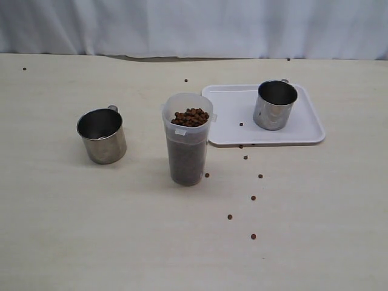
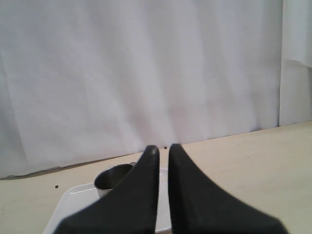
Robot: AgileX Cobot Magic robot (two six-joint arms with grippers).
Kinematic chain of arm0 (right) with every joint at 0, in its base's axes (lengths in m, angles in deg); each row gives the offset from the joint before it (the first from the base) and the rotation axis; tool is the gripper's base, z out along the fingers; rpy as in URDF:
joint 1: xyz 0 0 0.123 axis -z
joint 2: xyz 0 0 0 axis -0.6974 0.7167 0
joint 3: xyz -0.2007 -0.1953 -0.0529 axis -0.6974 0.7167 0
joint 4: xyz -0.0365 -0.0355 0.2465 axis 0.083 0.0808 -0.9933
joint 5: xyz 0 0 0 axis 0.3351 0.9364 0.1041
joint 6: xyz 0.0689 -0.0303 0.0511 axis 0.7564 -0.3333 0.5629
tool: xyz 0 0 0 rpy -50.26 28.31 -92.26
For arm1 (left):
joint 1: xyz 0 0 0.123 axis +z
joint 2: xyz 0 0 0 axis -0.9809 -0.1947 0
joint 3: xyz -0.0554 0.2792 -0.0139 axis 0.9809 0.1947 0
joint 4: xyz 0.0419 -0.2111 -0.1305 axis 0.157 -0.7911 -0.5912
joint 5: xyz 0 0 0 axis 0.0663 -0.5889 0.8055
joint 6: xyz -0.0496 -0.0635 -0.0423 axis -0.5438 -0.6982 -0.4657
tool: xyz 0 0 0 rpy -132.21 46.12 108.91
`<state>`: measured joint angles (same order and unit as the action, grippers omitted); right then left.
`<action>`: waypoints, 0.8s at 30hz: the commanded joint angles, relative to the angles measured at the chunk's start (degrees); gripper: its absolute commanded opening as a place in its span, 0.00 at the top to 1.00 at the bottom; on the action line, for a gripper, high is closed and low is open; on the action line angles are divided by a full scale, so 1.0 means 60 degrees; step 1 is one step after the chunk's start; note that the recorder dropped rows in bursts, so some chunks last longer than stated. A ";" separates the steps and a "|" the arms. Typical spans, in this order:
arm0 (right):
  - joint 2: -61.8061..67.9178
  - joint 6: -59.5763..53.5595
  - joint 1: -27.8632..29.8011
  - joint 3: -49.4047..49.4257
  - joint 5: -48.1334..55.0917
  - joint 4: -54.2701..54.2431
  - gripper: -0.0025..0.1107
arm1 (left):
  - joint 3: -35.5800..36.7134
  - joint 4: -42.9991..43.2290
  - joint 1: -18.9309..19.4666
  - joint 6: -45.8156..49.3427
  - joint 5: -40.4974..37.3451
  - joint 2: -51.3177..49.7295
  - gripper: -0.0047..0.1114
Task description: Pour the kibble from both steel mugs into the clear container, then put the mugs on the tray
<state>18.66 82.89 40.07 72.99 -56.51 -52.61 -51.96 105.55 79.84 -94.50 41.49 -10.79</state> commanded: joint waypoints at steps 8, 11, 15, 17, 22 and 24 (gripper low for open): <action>-0.0028 0.0009 0.0051 0.0029 0.0053 -0.0040 0.93 | 0.0022 -0.0788 0.0504 -0.0230 0.3618 -0.1616 0.96; -0.0028 0.0009 0.0051 0.0029 0.0053 -0.0040 0.93 | 0.0022 -0.0670 0.0865 -0.0022 0.4381 -0.4483 0.96; -0.0028 0.0009 0.0051 0.0029 0.0053 -0.0040 0.93 | 0.0022 -0.0639 0.0928 0.0243 0.6132 -0.8048 0.96; -0.0028 0.0009 0.0051 0.0029 0.0053 -0.0040 0.93 | 0.0022 -0.0322 0.0928 -0.0130 0.6727 -0.8867 0.96; -0.0028 0.0009 0.0051 0.0029 0.0053 -0.0040 0.93 | -0.0116 0.0355 0.0928 0.0311 0.8231 -1.1386 0.96; -0.0028 0.0009 0.0051 0.0029 0.0053 -0.0040 0.93 | -0.0334 0.0434 0.0928 0.0623 0.8680 -1.2738 0.96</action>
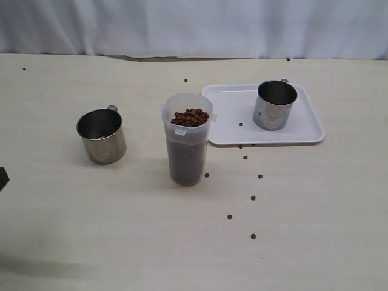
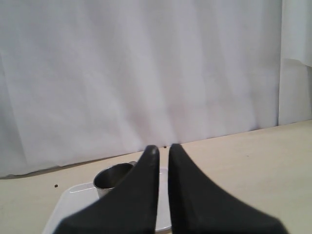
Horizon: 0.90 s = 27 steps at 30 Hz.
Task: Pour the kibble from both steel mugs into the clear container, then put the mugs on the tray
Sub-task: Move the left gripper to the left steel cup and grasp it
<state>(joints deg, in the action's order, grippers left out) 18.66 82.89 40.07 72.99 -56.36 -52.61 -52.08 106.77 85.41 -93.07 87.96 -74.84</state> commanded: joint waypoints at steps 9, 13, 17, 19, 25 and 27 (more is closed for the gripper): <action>-0.0028 0.0009 0.0051 0.0029 0.0029 -0.0040 0.93 | -0.1504 0.2500 0.0001 0.1780 0.4013 -0.7388 0.96; -0.0028 0.0009 0.0051 0.0029 0.0029 -0.0040 0.93 | -0.2299 0.3177 0.0001 0.2629 0.4013 -0.8380 0.96; -0.0028 0.0009 0.0051 0.0029 0.0029 -0.0040 0.93 | -0.3036 0.3407 0.0001 0.2630 0.4013 -0.8835 0.89; -0.0028 0.0009 0.0051 0.0029 0.0029 -0.0040 0.93 | -0.3477 0.4198 0.0001 0.2550 0.3269 -0.8896 0.69; -0.0028 0.0009 0.0051 0.0029 0.0029 -0.0040 0.93 | -0.4167 0.5098 0.0001 0.2256 0.3467 -0.9433 0.34; -0.0028 0.0009 0.0051 0.0029 0.0029 -0.0040 0.93 | -0.4550 0.5116 0.0001 0.2193 0.3558 -0.9696 0.34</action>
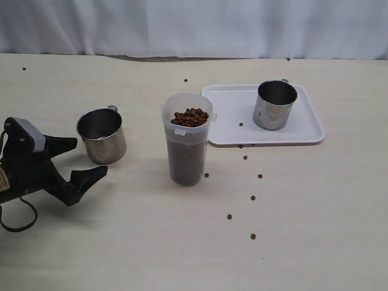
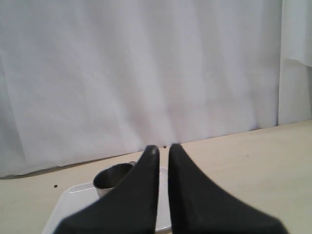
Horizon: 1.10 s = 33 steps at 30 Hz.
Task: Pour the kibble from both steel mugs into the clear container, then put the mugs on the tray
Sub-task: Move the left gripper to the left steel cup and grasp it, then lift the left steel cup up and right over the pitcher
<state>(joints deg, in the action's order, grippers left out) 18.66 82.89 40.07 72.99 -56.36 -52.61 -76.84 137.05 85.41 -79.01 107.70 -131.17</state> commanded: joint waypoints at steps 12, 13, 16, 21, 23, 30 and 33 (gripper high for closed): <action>-0.0028 0.0009 0.0051 0.0029 0.0029 -0.0040 0.93 | -0.2315 0.0461 -0.0916 -0.0739 0.0576 -0.1294 0.22; -0.0028 0.0009 0.0051 0.0029 0.0029 -0.0040 0.93 | -0.2422 0.0481 -0.1016 -0.0739 0.0576 -0.1342 0.21; -0.0028 0.0009 0.0051 0.0029 0.0029 -0.0040 0.93 | -0.2570 0.0481 -0.1106 -0.0739 0.0642 -0.1359 0.22; -0.0028 0.0009 0.0051 0.0029 0.0029 -0.0040 0.93 | -0.2625 0.0503 -0.1106 -0.0739 0.0724 -0.1359 0.22; -0.0028 0.0009 0.0051 0.0029 0.0029 -0.0040 0.93 | -0.2625 0.0451 -0.1106 -0.0739 0.0724 -0.1359 0.22; -0.0028 0.0009 0.0051 0.0029 0.0029 -0.0040 0.93 | -0.2625 -0.0138 -0.1099 -0.0739 0.0724 -0.1359 0.34; -0.0028 0.0009 0.0051 0.0029 0.0029 -0.0040 0.93 | -0.2625 -0.0161 -0.1106 -0.0739 0.0724 -0.1359 0.61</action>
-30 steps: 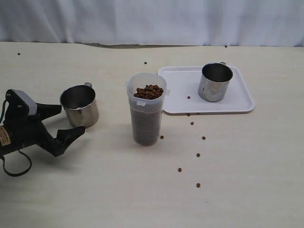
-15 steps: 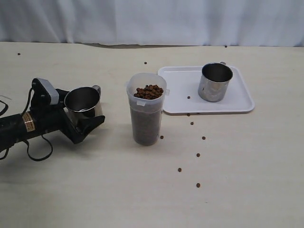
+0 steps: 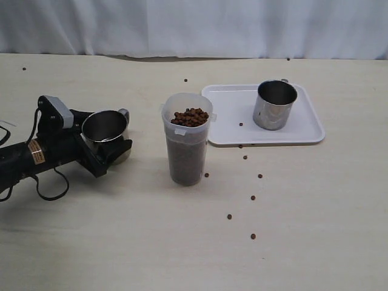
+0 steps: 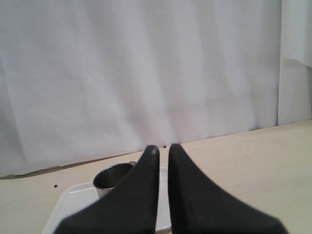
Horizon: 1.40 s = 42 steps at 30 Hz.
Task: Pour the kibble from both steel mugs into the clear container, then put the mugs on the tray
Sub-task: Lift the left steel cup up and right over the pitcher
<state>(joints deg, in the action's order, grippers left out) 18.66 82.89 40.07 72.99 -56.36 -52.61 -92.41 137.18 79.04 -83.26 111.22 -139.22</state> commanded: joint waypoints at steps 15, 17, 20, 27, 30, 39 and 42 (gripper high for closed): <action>-0.0028 0.0009 0.0051 0.0029 0.0029 -0.0040 0.93 | -0.3287 0.1829 -0.0058 -0.3359 -0.0232 0.0592 0.96; -0.0028 0.0009 0.0051 0.0029 0.0029 -0.0040 0.93 | -0.4266 0.2720 -0.0104 -0.4477 -0.0739 0.0496 0.96; -0.0028 0.0009 0.0051 0.0029 0.0029 -0.0040 0.93 | -0.5572 0.3534 -0.0253 -0.5734 -0.0765 0.0225 0.96; -0.0028 0.0009 0.0051 0.0029 0.0029 -0.0040 0.93 | -0.7642 0.3583 -0.1023 -0.6086 -0.0975 -0.1123 0.96; -0.0028 0.0009 0.0051 0.0029 0.0029 -0.0040 0.93 | -0.8580 0.3752 -0.1259 -0.6347 -0.0862 -0.1819 0.96; -0.0028 0.0009 0.0051 0.0029 0.0029 -0.0040 0.93 | -1.0968 0.5157 -0.1680 -0.8335 -0.1011 -0.2969 0.96; -0.0028 0.0009 0.0051 0.0029 0.0029 -0.0040 0.93 | -1.1288 0.5322 -0.1932 -0.8545 -0.1419 -0.3028 0.96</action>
<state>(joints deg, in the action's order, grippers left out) 18.66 82.89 40.07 72.99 -56.32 -52.61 -158.14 168.10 69.11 -132.20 103.93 -157.14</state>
